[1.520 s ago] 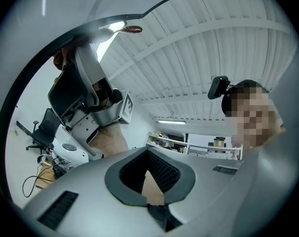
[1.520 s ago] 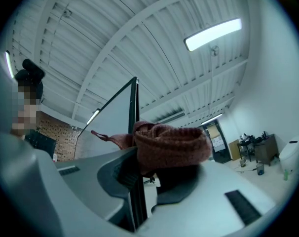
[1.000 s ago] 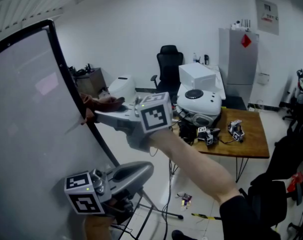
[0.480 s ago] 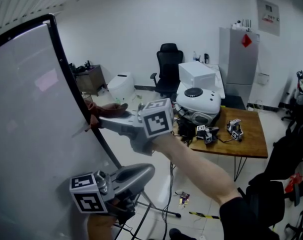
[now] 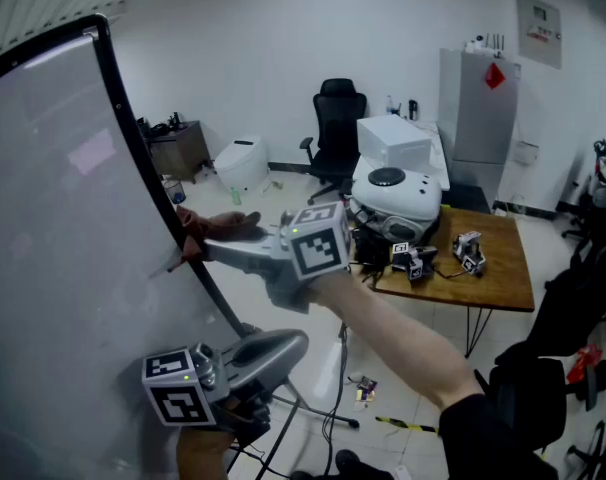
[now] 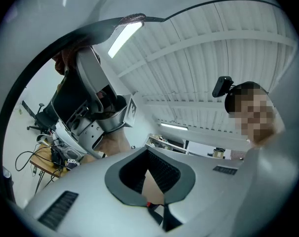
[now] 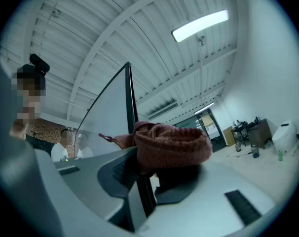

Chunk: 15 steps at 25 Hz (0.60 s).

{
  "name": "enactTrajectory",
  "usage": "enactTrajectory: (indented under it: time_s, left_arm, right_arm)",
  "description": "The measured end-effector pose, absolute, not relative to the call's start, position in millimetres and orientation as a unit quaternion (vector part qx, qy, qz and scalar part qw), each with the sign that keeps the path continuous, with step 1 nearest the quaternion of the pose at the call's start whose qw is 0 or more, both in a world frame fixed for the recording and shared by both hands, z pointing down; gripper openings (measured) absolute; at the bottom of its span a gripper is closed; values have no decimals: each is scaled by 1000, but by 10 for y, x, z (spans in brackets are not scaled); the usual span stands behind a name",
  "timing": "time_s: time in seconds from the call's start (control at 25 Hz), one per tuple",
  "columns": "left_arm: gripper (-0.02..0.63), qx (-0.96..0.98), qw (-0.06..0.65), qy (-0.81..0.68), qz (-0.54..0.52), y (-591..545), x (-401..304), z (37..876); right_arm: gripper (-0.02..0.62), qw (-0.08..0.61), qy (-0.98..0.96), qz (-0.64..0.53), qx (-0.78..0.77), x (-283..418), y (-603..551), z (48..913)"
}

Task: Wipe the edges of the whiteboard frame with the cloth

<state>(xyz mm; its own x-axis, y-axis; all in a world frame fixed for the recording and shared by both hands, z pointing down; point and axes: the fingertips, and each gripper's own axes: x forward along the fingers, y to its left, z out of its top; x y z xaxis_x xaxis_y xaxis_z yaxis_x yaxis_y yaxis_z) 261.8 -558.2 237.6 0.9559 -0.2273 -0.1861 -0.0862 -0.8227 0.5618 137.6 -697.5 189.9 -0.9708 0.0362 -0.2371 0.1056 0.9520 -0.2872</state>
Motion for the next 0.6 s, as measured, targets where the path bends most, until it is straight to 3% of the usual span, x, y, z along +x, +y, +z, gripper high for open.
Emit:
enactTrajectory:
  time_s: [0.6]
  left_arm:
    - [-5, 935, 324, -87, -113, -5590, 2503, 2328]
  right_arm:
    - [84, 76, 986, -149, 0, 1343, -7026, 2105]
